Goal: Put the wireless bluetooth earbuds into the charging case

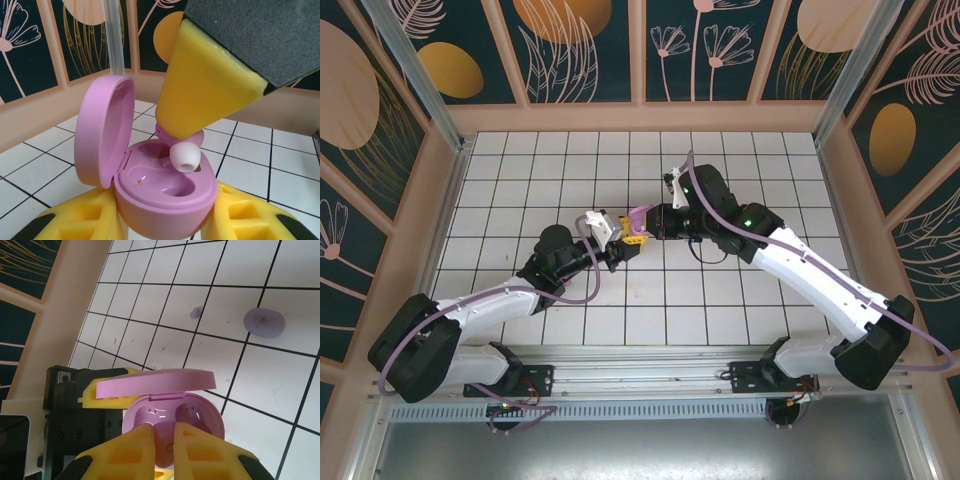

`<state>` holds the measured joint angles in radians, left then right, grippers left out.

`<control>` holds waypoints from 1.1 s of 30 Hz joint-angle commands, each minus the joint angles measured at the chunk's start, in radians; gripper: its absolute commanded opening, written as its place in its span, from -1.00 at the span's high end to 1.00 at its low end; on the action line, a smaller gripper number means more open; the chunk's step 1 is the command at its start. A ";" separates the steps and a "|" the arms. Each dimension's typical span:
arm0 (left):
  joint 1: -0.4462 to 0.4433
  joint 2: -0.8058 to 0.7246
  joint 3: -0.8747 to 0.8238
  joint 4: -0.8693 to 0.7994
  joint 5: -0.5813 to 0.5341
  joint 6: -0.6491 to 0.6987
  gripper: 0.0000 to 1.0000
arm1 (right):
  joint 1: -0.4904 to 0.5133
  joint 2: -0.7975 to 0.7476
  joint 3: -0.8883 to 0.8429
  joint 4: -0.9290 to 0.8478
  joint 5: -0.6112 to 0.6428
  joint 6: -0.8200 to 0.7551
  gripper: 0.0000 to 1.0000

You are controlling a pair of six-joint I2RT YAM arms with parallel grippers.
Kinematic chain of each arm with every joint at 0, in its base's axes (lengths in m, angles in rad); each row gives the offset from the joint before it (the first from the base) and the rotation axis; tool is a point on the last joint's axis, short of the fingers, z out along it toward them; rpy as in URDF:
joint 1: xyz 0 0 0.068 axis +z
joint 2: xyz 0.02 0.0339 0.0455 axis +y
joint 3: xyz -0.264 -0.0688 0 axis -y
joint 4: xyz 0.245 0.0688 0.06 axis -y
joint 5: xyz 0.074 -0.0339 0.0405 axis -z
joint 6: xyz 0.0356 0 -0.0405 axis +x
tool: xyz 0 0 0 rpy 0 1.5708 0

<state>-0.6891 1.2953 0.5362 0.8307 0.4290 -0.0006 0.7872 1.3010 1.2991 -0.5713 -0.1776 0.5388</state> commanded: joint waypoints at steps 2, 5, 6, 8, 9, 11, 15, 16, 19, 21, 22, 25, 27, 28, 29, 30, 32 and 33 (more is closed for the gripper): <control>-0.008 0.009 0.033 0.016 0.001 0.014 0.81 | 0.013 0.009 0.046 -0.024 0.018 -0.026 0.77; -0.009 0.012 0.036 0.015 0.002 0.013 0.81 | 0.018 0.014 0.052 -0.038 0.023 -0.031 0.76; -0.009 0.012 0.037 0.016 0.004 0.012 0.81 | 0.019 0.019 0.056 -0.047 0.029 -0.032 0.76; -0.008 0.014 0.039 0.015 0.005 0.012 0.81 | 0.023 0.028 0.062 -0.063 0.039 -0.036 0.76; -0.009 0.016 0.040 0.015 0.005 0.012 0.81 | 0.024 0.033 0.065 -0.071 0.042 -0.038 0.76; -0.008 0.015 0.041 0.013 0.005 0.012 0.81 | 0.027 0.041 0.070 -0.084 0.046 -0.040 0.76; -0.009 0.012 0.041 0.008 0.002 0.015 0.81 | 0.034 0.056 0.076 -0.094 0.043 -0.045 0.75; -0.008 0.013 0.042 0.007 0.002 0.016 0.81 | 0.035 0.059 0.078 -0.098 0.042 -0.046 0.75; -0.009 0.012 0.044 0.002 0.003 0.018 0.81 | 0.041 0.073 0.086 -0.099 0.036 -0.049 0.73; -0.009 0.015 0.046 -0.001 0.001 0.020 0.81 | 0.046 0.084 0.095 -0.105 0.036 -0.052 0.71; -0.009 0.014 0.046 -0.001 0.002 0.021 0.81 | 0.048 0.090 0.100 -0.110 0.038 -0.055 0.71; -0.007 0.014 0.047 -0.004 0.002 0.023 0.81 | 0.053 0.101 0.112 -0.120 0.046 -0.060 0.65; -0.008 0.013 0.045 -0.006 -0.001 0.024 0.81 | 0.053 0.106 0.116 -0.127 0.057 -0.060 0.60; -0.008 0.012 0.044 -0.007 -0.002 0.026 0.81 | 0.053 0.107 0.117 -0.131 0.064 -0.059 0.57; -0.009 0.011 0.043 -0.007 -0.004 0.028 0.81 | 0.053 0.107 0.117 -0.133 0.068 -0.059 0.55; -0.009 0.009 0.042 -0.008 -0.004 0.027 0.81 | 0.054 0.107 0.117 -0.134 0.071 -0.057 0.52; -0.008 0.008 0.040 -0.009 -0.005 0.029 0.81 | 0.054 0.107 0.119 -0.134 0.075 -0.054 0.43; -0.010 0.007 0.039 -0.010 -0.005 0.028 0.82 | 0.053 0.106 0.120 -0.135 0.078 -0.050 0.40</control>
<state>-0.6926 1.3083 0.5503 0.7891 0.4286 0.0010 0.8314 1.3991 1.3907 -0.6689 -0.1211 0.4953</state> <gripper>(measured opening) 0.319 0.292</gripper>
